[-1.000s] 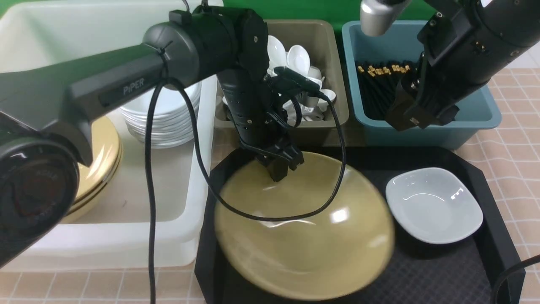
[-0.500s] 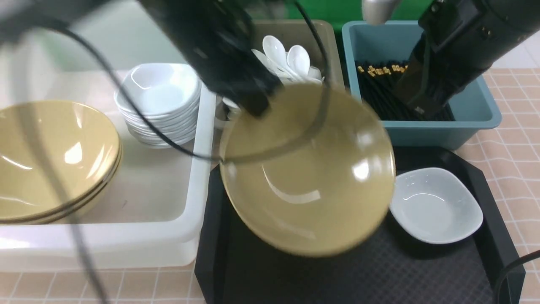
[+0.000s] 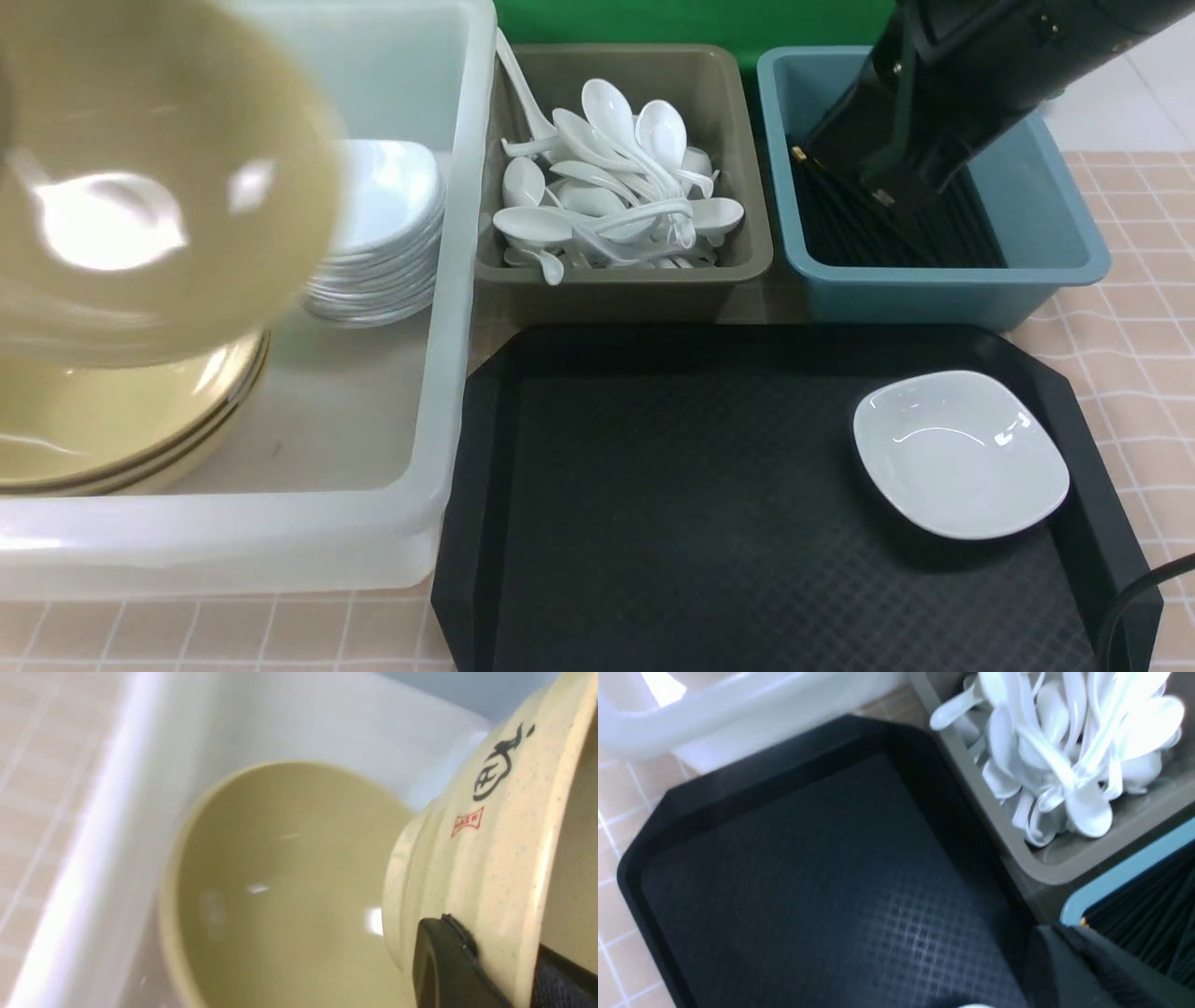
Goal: On brown table put chopsticks spoon bowls plates into blue grey white boxes.
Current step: 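Place the tan bowl onto the bowl stack in the left bin with the left gripper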
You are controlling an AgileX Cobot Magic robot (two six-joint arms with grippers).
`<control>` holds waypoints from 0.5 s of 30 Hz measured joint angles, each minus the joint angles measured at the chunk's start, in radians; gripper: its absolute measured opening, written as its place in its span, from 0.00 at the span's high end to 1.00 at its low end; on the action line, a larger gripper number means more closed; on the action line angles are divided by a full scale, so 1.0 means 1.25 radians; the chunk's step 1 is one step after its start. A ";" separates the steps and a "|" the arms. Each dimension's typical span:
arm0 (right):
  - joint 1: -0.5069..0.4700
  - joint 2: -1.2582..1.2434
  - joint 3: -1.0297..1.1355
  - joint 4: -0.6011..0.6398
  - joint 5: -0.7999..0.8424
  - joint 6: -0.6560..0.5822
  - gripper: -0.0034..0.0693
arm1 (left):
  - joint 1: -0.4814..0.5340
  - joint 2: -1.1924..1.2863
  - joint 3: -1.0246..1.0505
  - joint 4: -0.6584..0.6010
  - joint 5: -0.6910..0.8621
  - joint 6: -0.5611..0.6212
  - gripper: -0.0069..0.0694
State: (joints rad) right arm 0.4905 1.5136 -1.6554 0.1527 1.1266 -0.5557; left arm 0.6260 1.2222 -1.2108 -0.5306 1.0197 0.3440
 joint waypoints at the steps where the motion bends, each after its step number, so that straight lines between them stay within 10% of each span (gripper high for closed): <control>1: 0.000 0.000 0.000 0.001 -0.002 -0.001 0.90 | 0.033 0.006 0.026 -0.002 -0.018 0.002 0.90; 9: 0.000 0.007 0.000 0.017 0.000 -0.016 0.90 | 0.064 0.088 0.097 0.027 -0.108 0.023 0.88; 15: 0.000 0.008 0.000 0.018 0.000 -0.020 0.90 | 0.025 0.156 0.097 0.114 -0.139 0.024 0.67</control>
State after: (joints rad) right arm 0.4905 1.5235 -1.6554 0.1752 1.1267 -0.5803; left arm 0.6574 1.4172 -1.0897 -0.3884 0.8465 0.3739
